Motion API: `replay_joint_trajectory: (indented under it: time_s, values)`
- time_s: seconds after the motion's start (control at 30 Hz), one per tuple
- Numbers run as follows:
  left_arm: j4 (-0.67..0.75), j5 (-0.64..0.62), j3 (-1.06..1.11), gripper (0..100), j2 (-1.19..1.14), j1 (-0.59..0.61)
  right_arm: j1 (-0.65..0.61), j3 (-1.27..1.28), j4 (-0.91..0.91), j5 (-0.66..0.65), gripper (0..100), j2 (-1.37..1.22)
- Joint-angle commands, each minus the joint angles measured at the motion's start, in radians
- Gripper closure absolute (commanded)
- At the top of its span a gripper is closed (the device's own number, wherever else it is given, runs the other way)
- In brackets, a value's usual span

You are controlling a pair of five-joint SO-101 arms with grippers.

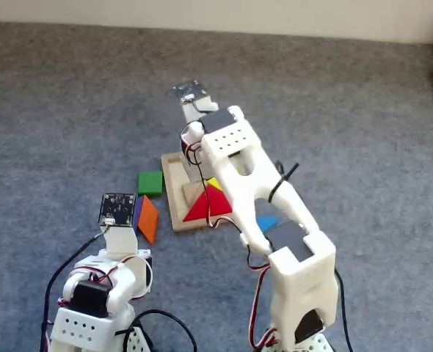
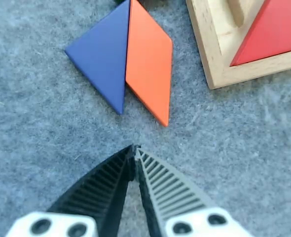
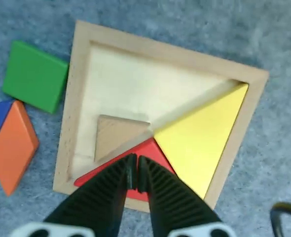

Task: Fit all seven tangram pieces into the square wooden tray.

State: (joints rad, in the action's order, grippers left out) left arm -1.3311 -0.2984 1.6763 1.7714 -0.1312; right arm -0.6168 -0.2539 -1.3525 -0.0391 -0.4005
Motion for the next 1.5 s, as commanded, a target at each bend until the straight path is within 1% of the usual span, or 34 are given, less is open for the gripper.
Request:
replay_joint_trajectory:
  time_s: [0.0, 0.17, 0.27, 0.4, 0.5, 0.6, 0.7, 0.83, 0.9, 1.07, 1.23, 1.47]
  values:
    - [-0.005, 0.002, 0.021, 99, 0.042, 0.008, -0.054, -0.013, 0.027, -0.018, 98.6, 0.018]
    - [-0.005, 0.002, 0.021, 99, 0.042, 0.008, -0.079, 0.004, 0.091, -0.018, 98.6, -0.044]
    - [-0.005, 0.002, 0.021, 99, 0.042, 0.008, -0.07, 0.019, 0.147, -0.018, 98.6, -0.105]
    - [-0.005, 0.002, 0.021, 99, 0.042, 0.008, -0.054, 0.019, 0.157, -0.02, 98.6, -0.16]
    - [-0.005, 0.002, 0.021, 99, 0.042, 0.008, -0.03, 0.019, 0.163, -0.02, 98.6, -0.173]
    - [-0.005, 0.002, 0.021, 99, 0.042, 0.008, -0.015, 0.019, 0.206, -0.02, 98.6, -0.174]
    - [-0.005, 0.002, 0.021, 99, 0.042, 0.008, 0.002, 0.021, 0.254, -0.028, 98.6, -0.174]
    - [-0.005, 0.002, 0.021, 99, 0.042, 0.008, 0.028, 0.021, 0.278, -0.15, 98.6, -0.174]
    - [-0.005, 0.002, 0.021, 99, 0.042, 0.008, 0.044, 0.019, 0.274, -0.184, 98.6, -0.168]
    - [-0.005, 0.002, 0.021, 99, 0.042, 0.008, 0.076, 0.019, 0.243, -0.193, 98.6, -0.102]
    - [-0.005, 0.002, 0.021, 99, 0.042, 0.008, 0.073, 0.042, 0.245, -0.19, 98.6, 0.015]
    - [-0.005, 0.002, 0.021, 99, 0.042, 0.008, 0.077, 0.105, 0.295, -0.19, 98.6, 0.013]
